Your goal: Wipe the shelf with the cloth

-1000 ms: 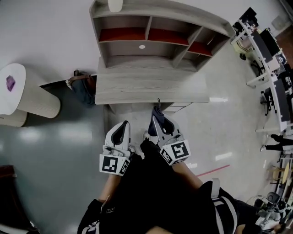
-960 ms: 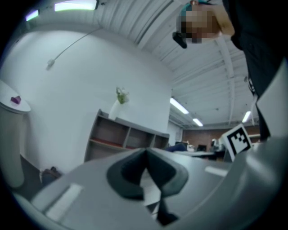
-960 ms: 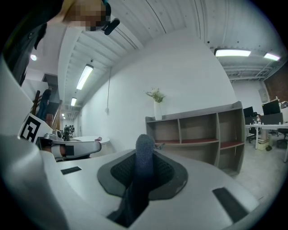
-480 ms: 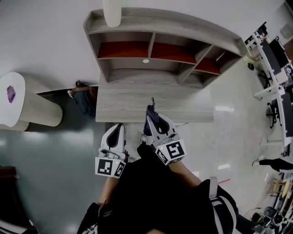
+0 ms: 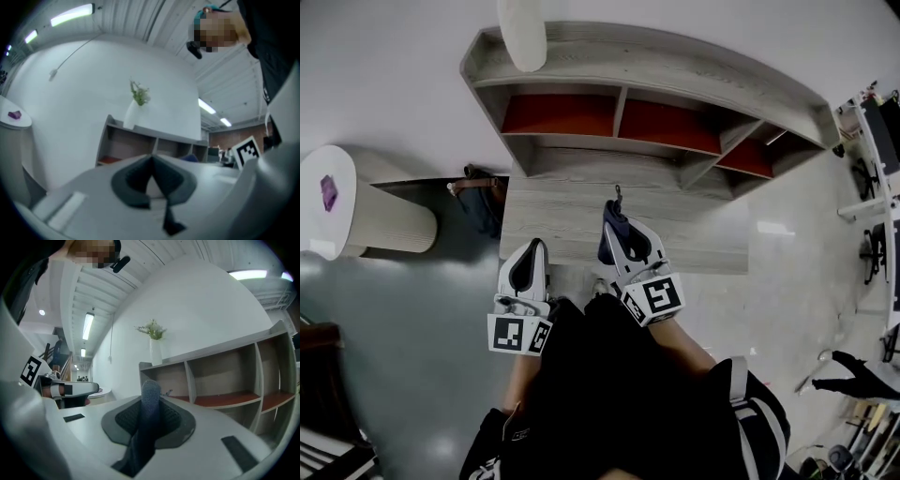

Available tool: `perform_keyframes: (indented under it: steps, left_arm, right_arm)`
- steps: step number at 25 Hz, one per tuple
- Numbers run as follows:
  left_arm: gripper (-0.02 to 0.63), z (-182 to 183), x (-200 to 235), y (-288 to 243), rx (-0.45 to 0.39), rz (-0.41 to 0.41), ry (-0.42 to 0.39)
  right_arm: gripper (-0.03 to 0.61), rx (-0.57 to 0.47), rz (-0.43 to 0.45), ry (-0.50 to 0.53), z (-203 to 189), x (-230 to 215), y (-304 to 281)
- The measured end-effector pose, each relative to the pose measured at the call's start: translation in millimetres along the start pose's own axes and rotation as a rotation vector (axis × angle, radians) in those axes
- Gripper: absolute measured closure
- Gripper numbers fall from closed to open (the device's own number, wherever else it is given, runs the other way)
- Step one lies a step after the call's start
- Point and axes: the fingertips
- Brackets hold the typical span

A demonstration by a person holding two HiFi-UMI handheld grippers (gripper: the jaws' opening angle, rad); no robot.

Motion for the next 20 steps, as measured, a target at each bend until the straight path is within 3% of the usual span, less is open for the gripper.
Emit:
perform_keyframes:
  steps: [7,20]
  left_arm:
    - [0.609,5.5,31.5,-31.2,0.004,-0.021,-0.005]
    - [0.609,18.3,99.8,-96.0,0.004,-0.239,0.008]
  right_arm:
    - [0.525,0.018,-0.042,-0.002,-0.6,-12.7,-44.4]
    - [0.525,0.065,-0.265,0.009,-19.3,-35.7,-134.5]
Point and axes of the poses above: the fingertips, and each gripper's own axes: y backward along the fingers, x to its left, z out of its top, and after that the axes turned 14 degrees about -z, right-handed
